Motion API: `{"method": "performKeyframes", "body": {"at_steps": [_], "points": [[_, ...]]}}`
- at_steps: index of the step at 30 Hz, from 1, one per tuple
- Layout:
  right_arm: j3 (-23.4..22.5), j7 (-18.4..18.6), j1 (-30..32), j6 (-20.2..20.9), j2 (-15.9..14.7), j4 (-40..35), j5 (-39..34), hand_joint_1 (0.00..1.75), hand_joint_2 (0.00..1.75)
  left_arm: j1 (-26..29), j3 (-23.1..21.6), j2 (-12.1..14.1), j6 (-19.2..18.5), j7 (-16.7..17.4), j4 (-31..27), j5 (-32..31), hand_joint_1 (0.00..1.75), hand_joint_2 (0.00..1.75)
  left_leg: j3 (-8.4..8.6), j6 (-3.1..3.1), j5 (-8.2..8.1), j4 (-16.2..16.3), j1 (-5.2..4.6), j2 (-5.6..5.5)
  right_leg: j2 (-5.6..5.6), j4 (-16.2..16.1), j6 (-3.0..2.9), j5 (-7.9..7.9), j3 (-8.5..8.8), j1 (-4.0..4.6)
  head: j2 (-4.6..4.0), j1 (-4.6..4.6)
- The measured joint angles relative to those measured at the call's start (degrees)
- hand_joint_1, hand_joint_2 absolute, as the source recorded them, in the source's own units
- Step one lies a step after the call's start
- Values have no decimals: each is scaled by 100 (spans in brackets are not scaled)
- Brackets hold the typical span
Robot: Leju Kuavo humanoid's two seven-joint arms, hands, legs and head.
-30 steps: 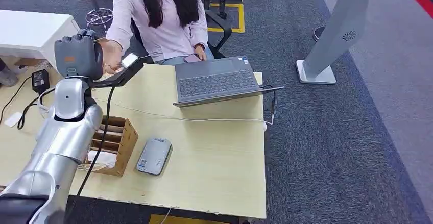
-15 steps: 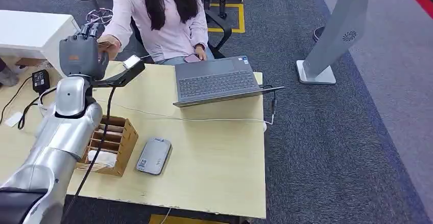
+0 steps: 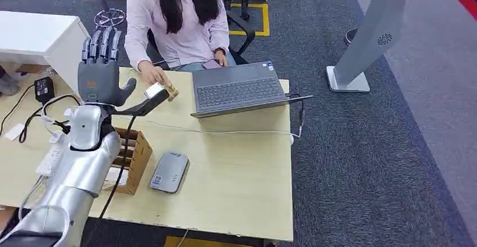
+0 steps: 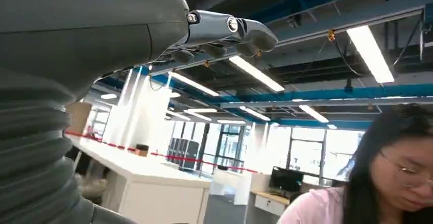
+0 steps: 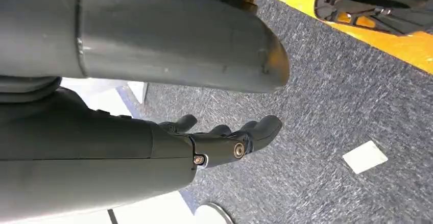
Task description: Pass the card to the sensor for recognition and then transmit it.
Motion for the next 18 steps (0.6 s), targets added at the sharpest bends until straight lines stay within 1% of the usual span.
{"method": "performKeyframes", "body": {"at_steps": [3,5,9,14,18], "points": [[-100,-28,37,-50,0,0,-107,0,0,691,-43,35,-33,-68,-830,166,0,175,-3,0,-1,-1,0,0,0,0,1,-2,-3,0,0,0],[-166,-87,71,-94,0,0,-194,0,0,1180,-122,114,-48,-116,-1405,241,0,175,-4,-2,-3,-2,0,2,1,0,1,-2,-5,0,0,-2],[-289,-153,130,-107,-15,-2,-284,0,0,2039,-225,289,-48,-151,-2287,374,0,175,-9,-2,-4,-2,1,3,2,-1,1,-4,-11,0,0,0],[-422,-229,185,-166,-42,-2,-378,0,0,2843,-297,477,0,-267,-3008,457,0,175,-10,-1,-4,-2,1,3,1,-2,2,-4,-14,0,0,-2],[-498,-258,201,-177,-61,-2,-406,0,0,3176,-302,597,4,-313,-3311,459,0,175,-11,-2,-3,-2,1,2,0,-2,2,-3,-14,0,0,-2]]}}
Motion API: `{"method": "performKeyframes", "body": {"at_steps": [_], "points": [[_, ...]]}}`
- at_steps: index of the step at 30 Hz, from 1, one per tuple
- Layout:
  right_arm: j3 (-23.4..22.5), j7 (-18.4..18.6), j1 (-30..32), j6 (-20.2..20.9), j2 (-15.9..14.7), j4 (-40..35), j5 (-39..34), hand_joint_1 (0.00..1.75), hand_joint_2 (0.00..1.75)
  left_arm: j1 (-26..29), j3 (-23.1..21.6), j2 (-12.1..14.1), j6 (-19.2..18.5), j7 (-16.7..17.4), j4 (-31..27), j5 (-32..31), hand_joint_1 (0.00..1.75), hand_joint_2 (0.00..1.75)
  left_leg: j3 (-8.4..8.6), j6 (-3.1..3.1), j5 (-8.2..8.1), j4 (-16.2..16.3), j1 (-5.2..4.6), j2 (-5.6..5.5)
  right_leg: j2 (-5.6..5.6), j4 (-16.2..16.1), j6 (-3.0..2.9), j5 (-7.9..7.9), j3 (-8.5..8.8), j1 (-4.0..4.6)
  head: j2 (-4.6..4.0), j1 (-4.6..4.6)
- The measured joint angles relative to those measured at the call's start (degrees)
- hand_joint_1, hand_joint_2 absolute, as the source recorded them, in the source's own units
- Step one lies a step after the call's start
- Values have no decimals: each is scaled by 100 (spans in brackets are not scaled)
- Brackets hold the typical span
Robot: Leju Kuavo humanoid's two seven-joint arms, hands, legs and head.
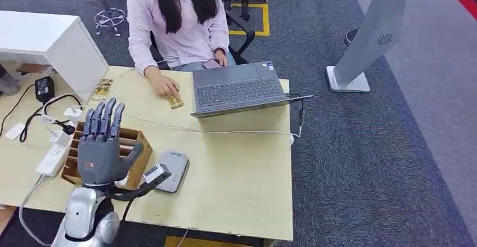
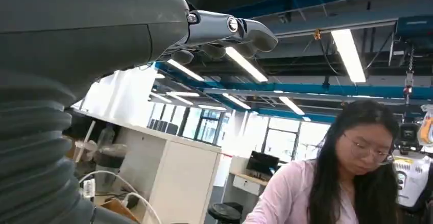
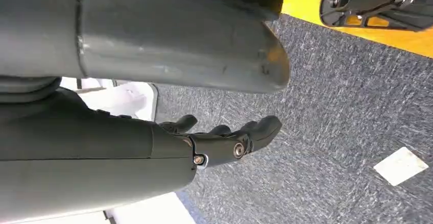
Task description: Pass the card to the sensor for recognition and then transmit it.
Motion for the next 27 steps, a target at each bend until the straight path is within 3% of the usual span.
{"method": "performKeyframes", "body": {"at_steps": [7,16,21,27], "points": [[-109,-70,27,-13,-22,0,-162,0,0,469,-81,144,-72,-120,-337,-48,0,175,0,0,0,0,0,1,1,0,-1,1,0,0,0,0],[-341,-232,115,9,-105,-2,-358,0,0,1452,-291,420,-240,-181,-844,-160,0,175,-3,1,-6,0,0,4,1,-2,-1,-4,-6,0,0,0],[-367,-234,124,9,-116,-2,-369,0,0,1616,-306,516,-240,-181,-970,-166,0,175,-3,0,-4,-1,1,4,1,-1,-1,-2,-4,1,0,2],[-439,-221,130,-9,-122,-2,-378,0,0,1761,-334,638,-302,112,-1062,-280,0,175,-3,0,-4,-1,1,4,1,-1,-1,-1,-2,0,0,0]]}}
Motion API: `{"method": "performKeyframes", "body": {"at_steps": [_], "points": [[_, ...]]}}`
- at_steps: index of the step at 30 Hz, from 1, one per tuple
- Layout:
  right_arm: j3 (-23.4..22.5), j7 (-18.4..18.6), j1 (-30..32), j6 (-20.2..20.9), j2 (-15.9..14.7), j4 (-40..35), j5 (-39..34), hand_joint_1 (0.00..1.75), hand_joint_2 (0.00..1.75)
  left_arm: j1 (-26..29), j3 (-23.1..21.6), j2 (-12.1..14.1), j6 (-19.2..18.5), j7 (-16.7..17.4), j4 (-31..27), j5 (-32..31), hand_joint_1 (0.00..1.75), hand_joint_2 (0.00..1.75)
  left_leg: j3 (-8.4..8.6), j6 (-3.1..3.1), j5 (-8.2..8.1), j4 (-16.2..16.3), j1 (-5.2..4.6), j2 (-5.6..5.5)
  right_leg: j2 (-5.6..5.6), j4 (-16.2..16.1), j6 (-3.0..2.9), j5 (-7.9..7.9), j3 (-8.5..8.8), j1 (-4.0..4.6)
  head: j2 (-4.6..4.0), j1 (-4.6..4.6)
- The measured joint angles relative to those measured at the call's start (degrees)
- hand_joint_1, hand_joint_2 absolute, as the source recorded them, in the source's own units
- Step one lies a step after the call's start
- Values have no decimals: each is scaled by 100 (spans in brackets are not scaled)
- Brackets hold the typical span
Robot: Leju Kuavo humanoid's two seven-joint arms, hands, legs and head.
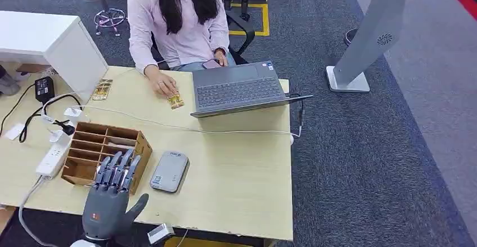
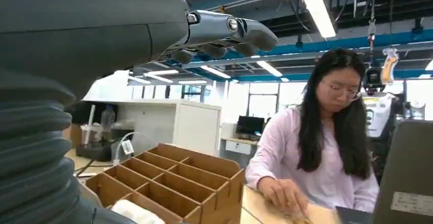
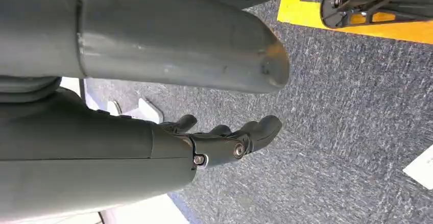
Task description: Pass the card to the sensor for recognition and then transmit it.
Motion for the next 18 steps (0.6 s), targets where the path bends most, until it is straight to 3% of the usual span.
{"method": "performKeyframes", "body": {"at_steps": [5,12,18], "points": [[-9,59,6,-17,0,0,9,0,0,175,170,287,-353,646,9,-588,0,175,-1,0,0,-1,3,-1,-1,0,-1,-2,-4,3,0,0],[-9,103,5,9,0,0,105,0,0,49,634,406,-852,719,337,-496,0,175,0,-1,1,-2,4,-1,-1,1,-3,-1,-2,2,0,0],[-7,159,-2,11,0,0,148,0,0,-179,959,402,-863,710,708,-339,0,175,0,-1,1,-1,3,-1,-1,1,-2,1,-1,2,0,0]]}}
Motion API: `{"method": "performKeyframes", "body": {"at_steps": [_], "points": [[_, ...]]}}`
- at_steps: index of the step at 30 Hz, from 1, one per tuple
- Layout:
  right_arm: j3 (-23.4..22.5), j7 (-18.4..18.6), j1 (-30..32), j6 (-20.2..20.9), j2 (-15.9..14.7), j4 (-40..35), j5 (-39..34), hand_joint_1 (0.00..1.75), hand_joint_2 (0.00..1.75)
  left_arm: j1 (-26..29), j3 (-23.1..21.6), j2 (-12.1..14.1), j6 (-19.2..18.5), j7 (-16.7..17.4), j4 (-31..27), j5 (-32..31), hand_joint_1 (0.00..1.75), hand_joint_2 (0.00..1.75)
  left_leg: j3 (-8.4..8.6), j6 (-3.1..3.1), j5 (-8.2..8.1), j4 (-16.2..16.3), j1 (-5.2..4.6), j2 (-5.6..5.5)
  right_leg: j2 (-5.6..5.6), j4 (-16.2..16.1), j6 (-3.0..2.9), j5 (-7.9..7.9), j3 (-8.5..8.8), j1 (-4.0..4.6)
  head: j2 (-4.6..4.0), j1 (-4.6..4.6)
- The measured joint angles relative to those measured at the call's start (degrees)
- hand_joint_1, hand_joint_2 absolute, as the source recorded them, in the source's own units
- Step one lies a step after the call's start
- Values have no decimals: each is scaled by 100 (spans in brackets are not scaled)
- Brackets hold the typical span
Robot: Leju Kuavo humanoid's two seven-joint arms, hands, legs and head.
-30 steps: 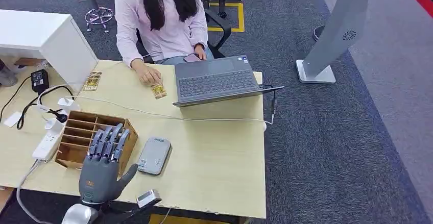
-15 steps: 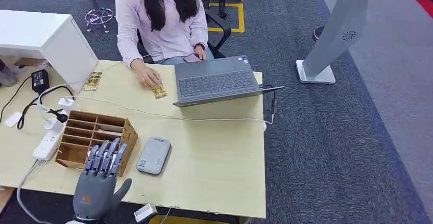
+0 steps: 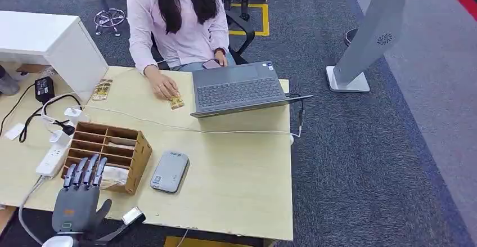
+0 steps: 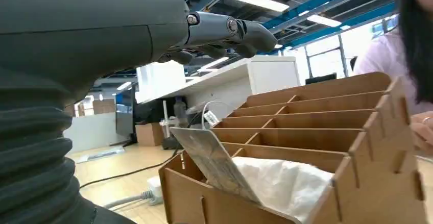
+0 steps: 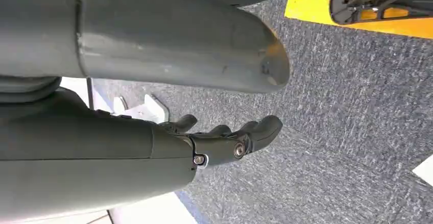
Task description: Pass the card to the sensor for recognition and then transmit it.
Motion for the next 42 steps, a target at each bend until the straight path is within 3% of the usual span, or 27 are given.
{"method": "performKeyframes", "body": {"at_steps": [25,29,42], "points": [[2,11,-5,13,0,0,29,0,0,-154,177,-9,0,-13,359,42,0,175,0,0,0,0,0,0,0,0,0,-1,-2,0,0,2],[24,22,-16,44,0,0,123,0,0,-515,437,-96,-26,-214,787,94,0,175,-1,0,0,0,0,0,1,1,0,-1,-1,0,0,2],[31,15,-16,68,0,2,147,0,0,-519,444,-179,-24,-225,844,83,0,175,0,0,0,0,1,0,1,1,-1,-1,-1,1,0,0]]}}
